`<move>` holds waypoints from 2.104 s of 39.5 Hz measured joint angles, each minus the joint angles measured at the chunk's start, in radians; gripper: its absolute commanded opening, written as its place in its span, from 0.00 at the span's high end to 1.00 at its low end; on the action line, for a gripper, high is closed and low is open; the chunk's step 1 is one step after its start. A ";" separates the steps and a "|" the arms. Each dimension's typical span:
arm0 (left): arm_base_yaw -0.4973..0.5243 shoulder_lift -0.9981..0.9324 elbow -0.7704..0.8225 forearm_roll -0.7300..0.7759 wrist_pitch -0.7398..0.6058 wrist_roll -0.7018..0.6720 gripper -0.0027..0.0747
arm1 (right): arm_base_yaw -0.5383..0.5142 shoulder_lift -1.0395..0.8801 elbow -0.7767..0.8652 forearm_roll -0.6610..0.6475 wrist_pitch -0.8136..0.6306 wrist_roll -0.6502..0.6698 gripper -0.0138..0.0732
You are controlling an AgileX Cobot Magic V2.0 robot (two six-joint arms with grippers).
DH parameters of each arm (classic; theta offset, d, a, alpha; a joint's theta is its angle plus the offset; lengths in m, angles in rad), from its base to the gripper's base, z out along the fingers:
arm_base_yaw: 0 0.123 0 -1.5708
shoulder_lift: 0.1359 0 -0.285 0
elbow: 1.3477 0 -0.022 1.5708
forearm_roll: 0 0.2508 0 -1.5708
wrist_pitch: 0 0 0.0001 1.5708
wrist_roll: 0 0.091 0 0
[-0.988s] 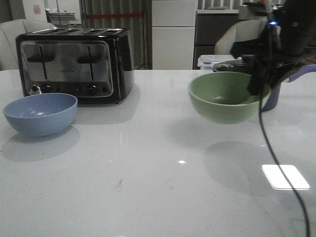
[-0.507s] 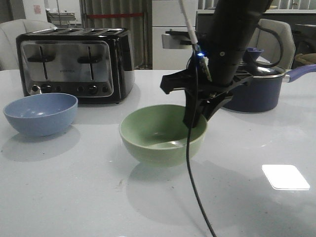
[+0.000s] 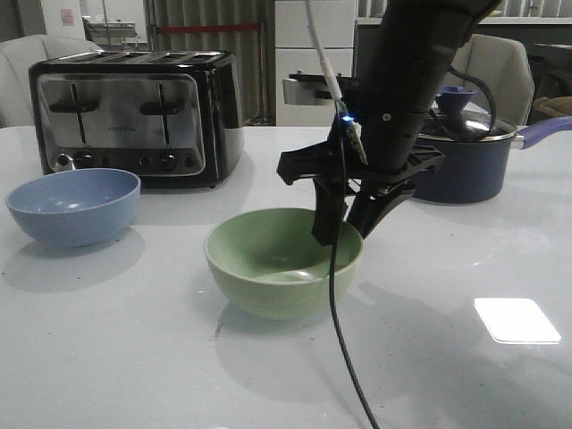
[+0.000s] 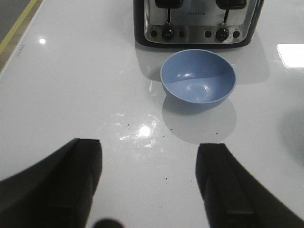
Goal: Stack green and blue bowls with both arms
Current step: 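Drag the green bowl with the right gripper toward the table center, then release the green bowl and raise the right gripper away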
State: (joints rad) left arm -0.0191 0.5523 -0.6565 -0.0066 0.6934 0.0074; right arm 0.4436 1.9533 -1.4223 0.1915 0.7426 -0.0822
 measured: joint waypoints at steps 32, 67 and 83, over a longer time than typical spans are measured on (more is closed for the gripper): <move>0.000 0.000 0.000 0.000 0.000 0.000 0.33 | 0.042 -0.798 0.446 -0.024 -0.087 -0.082 0.42; 0.000 0.000 0.000 -0.001 0.000 0.000 0.33 | 0.042 -1.334 0.805 -0.056 0.028 -0.082 0.42; 0.000 0.066 -0.006 0.007 -0.015 0.007 0.33 | 0.042 -1.334 0.805 -0.057 0.028 -0.082 0.42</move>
State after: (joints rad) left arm -0.0191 0.6178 -0.6629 0.0000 0.6783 0.0145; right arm 0.4859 0.6189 -0.6177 0.1342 0.7706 -0.1645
